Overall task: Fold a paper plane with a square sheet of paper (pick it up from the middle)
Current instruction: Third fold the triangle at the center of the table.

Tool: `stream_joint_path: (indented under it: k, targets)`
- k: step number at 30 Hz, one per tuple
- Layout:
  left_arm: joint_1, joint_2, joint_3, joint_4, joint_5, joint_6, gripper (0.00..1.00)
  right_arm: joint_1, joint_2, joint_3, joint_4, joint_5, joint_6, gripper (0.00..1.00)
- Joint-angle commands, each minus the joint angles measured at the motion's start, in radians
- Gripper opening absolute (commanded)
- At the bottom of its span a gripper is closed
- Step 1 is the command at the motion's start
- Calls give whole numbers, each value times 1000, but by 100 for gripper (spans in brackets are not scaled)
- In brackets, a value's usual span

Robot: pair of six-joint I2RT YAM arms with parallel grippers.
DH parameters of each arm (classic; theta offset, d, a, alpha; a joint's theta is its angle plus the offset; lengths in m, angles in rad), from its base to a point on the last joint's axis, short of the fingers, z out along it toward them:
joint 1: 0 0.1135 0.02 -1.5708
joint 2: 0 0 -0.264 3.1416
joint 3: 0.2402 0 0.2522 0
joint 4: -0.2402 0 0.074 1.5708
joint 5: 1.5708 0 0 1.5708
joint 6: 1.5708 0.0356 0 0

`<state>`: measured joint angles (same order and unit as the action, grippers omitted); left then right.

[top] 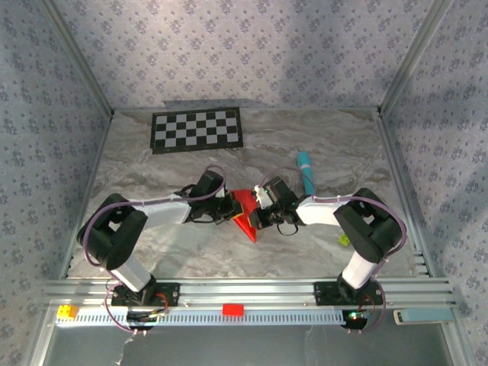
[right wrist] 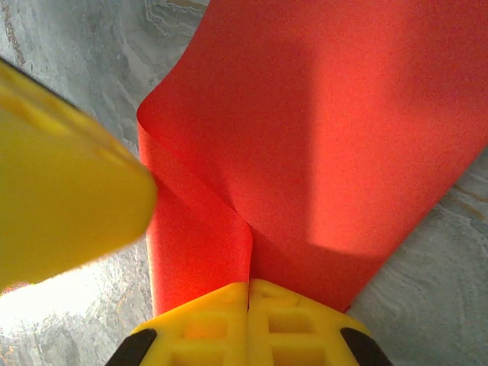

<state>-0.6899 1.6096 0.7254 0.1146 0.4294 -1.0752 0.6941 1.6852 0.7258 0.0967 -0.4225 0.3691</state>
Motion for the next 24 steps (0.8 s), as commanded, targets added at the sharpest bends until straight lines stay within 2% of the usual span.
stream_joint_path:
  k: [1,24]
  targets:
    - [-13,-17,-49,178,5,-104,0,1,27,9,-52,44,-9,0]
    - [-31,59,-93,129,-61,-63,0,4,25,3,-52,45,-8,0]
